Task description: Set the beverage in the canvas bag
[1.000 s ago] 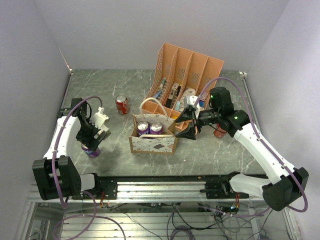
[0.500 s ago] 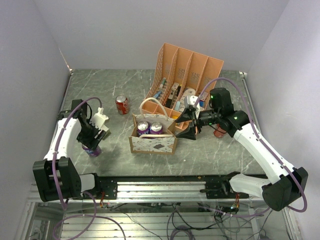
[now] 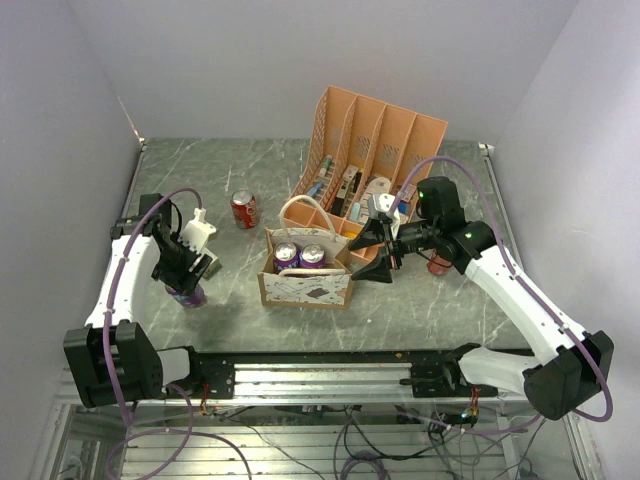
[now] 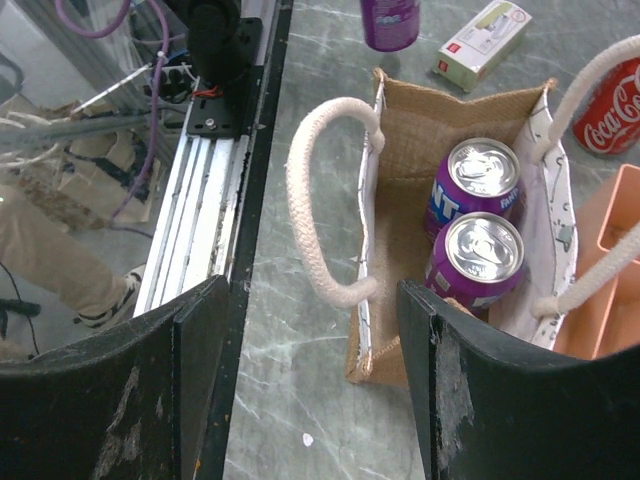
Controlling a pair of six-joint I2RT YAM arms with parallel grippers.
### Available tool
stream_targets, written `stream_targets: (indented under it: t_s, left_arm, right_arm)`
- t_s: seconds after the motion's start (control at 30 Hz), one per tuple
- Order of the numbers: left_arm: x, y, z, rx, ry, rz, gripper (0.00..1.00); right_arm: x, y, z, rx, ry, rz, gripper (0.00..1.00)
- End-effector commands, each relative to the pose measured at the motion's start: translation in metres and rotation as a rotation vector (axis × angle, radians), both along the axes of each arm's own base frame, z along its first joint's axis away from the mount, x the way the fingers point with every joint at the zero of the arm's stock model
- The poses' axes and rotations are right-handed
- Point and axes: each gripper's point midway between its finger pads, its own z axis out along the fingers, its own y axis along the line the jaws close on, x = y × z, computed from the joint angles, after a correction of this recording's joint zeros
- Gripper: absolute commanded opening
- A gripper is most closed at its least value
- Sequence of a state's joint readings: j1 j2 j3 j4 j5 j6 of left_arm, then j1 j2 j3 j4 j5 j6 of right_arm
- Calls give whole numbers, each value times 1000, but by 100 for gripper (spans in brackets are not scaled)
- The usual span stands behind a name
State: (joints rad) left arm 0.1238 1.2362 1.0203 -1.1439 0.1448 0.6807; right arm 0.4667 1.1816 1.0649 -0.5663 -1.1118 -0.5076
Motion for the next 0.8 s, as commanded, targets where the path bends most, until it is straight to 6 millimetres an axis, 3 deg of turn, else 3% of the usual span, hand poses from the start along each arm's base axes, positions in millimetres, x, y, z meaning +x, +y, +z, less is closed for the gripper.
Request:
stream_targets:
  t_s: [0.0,0.2,0.33,0.6,0.77]
  left_arm:
    - [14,-14,43,-81,-117,-19,17]
    - [33,-43,95,-202,-295,-105,7]
    - [50,-66,136,-252,-399,-150,7]
    - [66,-155,191,-359,-461,-363,7]
    - [66,-201,208,-460,-456,-513,7]
  right_arm:
    - [-8,6,-4,13,10,60,66]
    - [-10,25,-14,-29,-13,87,61]
    - [-22,44,-26,-94,-50,152,54]
    - [-57,54,-34,-111,-68,299,12]
    - [-74,56,-44,-126,-50,359,4]
